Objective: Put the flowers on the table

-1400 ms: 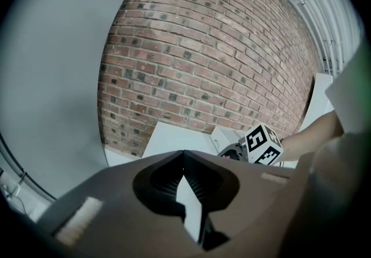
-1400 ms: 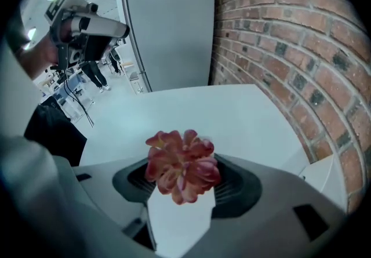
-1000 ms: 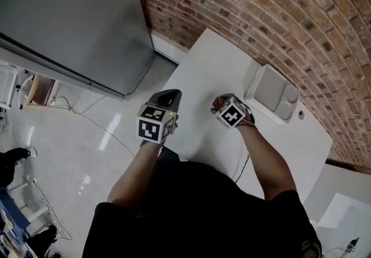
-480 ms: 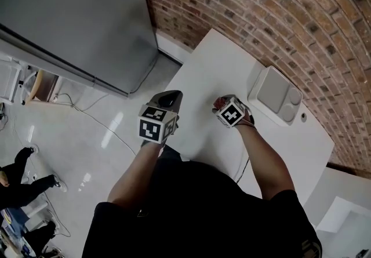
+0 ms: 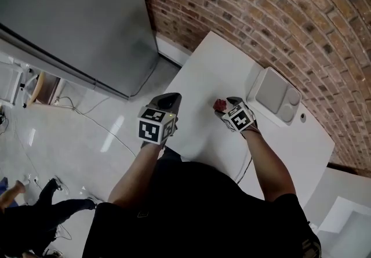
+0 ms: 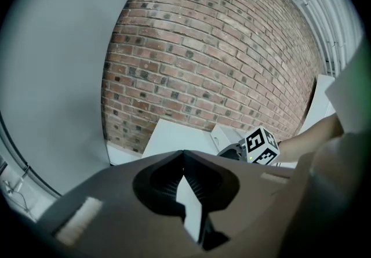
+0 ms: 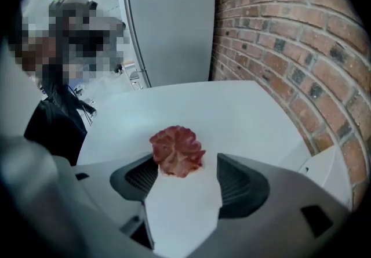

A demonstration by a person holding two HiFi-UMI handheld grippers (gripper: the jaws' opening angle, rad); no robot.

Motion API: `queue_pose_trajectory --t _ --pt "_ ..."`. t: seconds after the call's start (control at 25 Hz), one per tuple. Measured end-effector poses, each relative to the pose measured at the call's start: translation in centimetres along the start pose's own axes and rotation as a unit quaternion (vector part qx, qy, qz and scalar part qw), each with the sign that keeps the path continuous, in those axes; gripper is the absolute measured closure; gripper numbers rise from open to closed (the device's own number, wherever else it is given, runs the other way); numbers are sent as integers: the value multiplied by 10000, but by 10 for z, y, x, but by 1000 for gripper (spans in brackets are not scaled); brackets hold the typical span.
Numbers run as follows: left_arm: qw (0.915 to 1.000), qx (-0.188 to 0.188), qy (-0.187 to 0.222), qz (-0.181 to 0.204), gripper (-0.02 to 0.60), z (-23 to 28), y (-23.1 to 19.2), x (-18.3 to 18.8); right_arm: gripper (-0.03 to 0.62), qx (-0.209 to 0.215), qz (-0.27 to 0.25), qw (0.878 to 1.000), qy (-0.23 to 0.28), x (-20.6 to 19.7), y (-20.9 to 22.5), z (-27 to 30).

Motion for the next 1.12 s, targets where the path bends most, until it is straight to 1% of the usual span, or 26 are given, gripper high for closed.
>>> queue_pose_trajectory --t 0.24,0.52,0.64,0.8,0.88,0.96,1.04,1.12 --pt "9998 -95 -86 155 571 0 17 -1 312 -218 382 9984 366 -20 -10 -27" --pt "9991 -195 -60 369 571 1 46 -3 312 -458 644 9949 632 -39 -13 -47" --pt "9990 -179 -38 402 571 -6 55 -10 312 -600 788 9920 784 -46 -16 -58" --pt "9991 -65 3 412 571 -17 61 -17 312 -717 1017 9862 1093 -49 -24 -76" --pt "9991 -16 50 431 571 -23 66 -20 313 -705 1148 9823 1300 -50 -30 -86" --pt "9988 23 137 470 571 -29 73 -22 323 -661 1362 9760 1568 -53 -38 -96" --pt "9985 79 226 486 571 -37 82 -28 358 -617 1702 9654 1877 -59 -48 -108" --pt "9983 161 277 481 571 -45 89 -38 404 -569 2071 9517 2194 -64 -59 -122"
Point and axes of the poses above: the fingertips, and each gripper's own axes: z forward along the fingers, y to its right, x out of its top, the point moved 2 cm from there along -z, backward along the fingers, and after that the axes turned 13 degrees about -z, right-handed, at the moved point
